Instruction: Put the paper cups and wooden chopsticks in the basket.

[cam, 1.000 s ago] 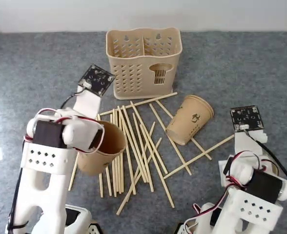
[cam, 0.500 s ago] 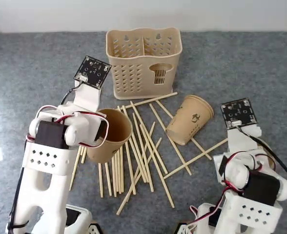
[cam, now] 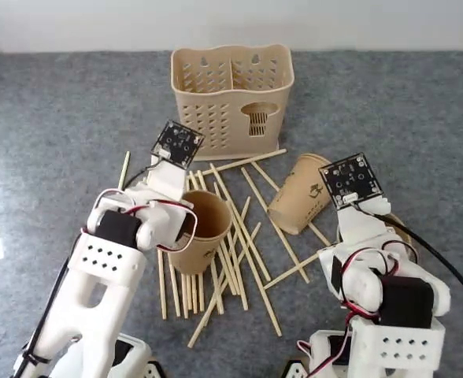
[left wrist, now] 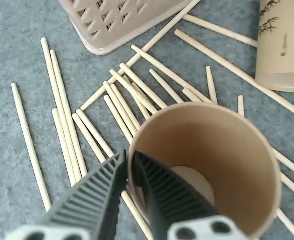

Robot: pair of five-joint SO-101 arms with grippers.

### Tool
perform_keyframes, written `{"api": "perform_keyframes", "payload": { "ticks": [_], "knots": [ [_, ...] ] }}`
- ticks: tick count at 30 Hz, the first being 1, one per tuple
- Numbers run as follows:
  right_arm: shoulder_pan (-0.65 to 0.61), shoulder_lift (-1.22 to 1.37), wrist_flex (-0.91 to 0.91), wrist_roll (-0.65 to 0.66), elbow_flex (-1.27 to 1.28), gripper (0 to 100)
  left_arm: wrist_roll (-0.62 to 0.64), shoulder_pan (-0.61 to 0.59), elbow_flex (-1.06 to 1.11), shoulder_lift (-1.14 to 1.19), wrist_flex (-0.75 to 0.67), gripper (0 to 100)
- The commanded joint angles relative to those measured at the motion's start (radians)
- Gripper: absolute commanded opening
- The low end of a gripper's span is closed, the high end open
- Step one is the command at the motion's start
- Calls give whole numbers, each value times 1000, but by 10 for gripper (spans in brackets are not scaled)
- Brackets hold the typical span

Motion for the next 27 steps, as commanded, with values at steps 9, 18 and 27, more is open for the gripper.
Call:
{"api": "perform_keyframes", "payload": {
  "ticks": [9, 18, 27],
  "knots": [
    [-7, -10, -2, -11, -72, 9, -49, -87, -4, -18, 104, 171],
    [-81, -10, 97, -31, -230, 8, -91, -115, -4, -381, 258, 214],
    [-420, -8, 48, -181, -247, 8, -87, -201, -4, -694, 364, 214]
  ]
}}
